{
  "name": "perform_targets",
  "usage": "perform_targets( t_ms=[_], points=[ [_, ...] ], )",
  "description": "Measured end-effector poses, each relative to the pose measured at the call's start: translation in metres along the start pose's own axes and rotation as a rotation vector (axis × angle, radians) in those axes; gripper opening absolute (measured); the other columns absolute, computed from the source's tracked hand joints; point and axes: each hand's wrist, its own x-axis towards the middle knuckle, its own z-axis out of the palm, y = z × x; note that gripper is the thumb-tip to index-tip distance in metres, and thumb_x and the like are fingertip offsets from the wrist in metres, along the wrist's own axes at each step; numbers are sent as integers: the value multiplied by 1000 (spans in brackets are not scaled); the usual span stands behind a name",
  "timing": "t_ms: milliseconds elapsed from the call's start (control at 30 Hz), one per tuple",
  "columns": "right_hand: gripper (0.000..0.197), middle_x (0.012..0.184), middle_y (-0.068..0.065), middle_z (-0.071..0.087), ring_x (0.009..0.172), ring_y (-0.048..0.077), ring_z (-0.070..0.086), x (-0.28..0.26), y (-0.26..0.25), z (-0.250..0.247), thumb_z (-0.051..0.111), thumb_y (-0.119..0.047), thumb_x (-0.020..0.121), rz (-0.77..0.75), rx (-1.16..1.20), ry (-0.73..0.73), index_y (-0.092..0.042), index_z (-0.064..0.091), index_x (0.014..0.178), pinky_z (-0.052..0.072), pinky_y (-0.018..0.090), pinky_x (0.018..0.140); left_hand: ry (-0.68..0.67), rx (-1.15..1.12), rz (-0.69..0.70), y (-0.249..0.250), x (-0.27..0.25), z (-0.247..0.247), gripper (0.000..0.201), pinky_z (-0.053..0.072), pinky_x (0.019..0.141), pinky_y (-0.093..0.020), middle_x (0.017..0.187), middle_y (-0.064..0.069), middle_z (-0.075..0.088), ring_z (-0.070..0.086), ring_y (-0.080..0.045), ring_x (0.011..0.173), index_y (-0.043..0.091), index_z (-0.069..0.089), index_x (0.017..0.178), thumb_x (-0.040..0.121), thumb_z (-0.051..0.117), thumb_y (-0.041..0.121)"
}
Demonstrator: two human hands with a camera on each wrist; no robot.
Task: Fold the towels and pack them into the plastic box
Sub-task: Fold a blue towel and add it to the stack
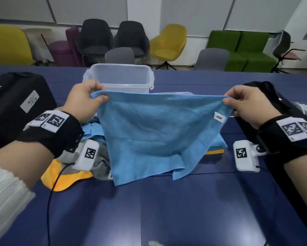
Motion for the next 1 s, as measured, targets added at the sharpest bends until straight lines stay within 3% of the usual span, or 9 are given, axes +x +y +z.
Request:
perform_targets(
  t_ms=[100, 233, 333, 433, 567, 667, 767, 900, 1000],
  points=[
    [18, 71, 7, 58, 67, 21, 52, -2, 3, 0, 66, -17, 84, -9, -73, 127, -21, 57, 68, 49, 43, 68, -3, 5, -34, 1, -2, 6, 15, 39, 52, -13, 66, 1, 56, 44, 0, 45, 18, 62, 73, 85, 69, 12],
    [25, 70, 8, 51, 37, 6, 54, -12, 1, -4, 52, -8, 96, 60, 89, 121, -18, 49, 74, 36, 15, 35, -8, 79, -8, 8, -10, 3, 5, 39, 52, -16, 62, -6, 58, 42, -3, 46, 12, 71, 86, 86, 68, 17],
    [25, 65, 7, 51, 29, 5, 47, -24, 3, -16, 48, -6, 97, 84, 129, 48, -17, 48, 76, 26, 13, 30, -167, 108, 78, 21, -21, -12, 7, 43, 59, -9, 62, 13, 65, 50, 2, 53, 17, 70, 86, 90, 64, 15],
    [20, 46, -3, 44, 32, 4, 30, -36, 2, -39, 58, -9, 92, 96, 192, -77, -13, 55, 73, 20, 12, 34, -356, -48, 80, 36, -36, -35, 13, 54, 71, -42, 75, -4, 70, 59, -15, 69, 17, 67, 87, 87, 66, 31],
    [14, 55, 0, 55, 41, 10, 48, -47, -17, -68, 70, -29, 73, 103, 341, -122, -19, 61, 68, 38, 17, 39, -332, -411, -7, 60, -43, -44, 10, 42, 39, -9, 52, 6, 62, 54, 0, 39, 3, 52, 85, 92, 46, 1],
    [21, 51, -5, 60, 42, 5, 53, -35, -19, -65, 58, -10, 92, 72, 332, -10, -17, 57, 71, 47, 19, 45, -312, -526, -111, 59, -29, -38, 19, 43, 39, -11, 55, 5, 64, 58, -2, 42, 11, 51, 82, 95, 43, -1],
    [22, 48, -8, 55, 39, -1, 46, -14, -1, -34, 64, -14, 88, 55, 93, 88, -16, 54, 69, 38, 14, 43, -300, -356, -168, 27, -7, -13, 22, 44, 49, -19, 61, 2, 65, 58, -10, 53, 19, 57, 75, 91, 57, 4],
    [10, 82, 8, 58, 80, 25, 55, 14, 40, 23, 63, -23, 84, 130, -400, 18, -17, 57, 79, 42, 29, 73, -320, 72, -270, -20, 4, 37, 14, 43, 45, -22, 66, -12, 59, 57, -21, 54, 11, 57, 76, 87, 66, 10],
    [7, 89, 13, 65, 84, 29, 65, 17, 59, 60, 54, -12, 86, 193, -466, -52, -16, 54, 80, 53, 36, 79, -350, 60, -340, -44, -6, 71, 25, 41, 35, -17, 64, -8, 58, 63, -6, 44, 14, 49, 71, 88, 62, 2]
  ],
)
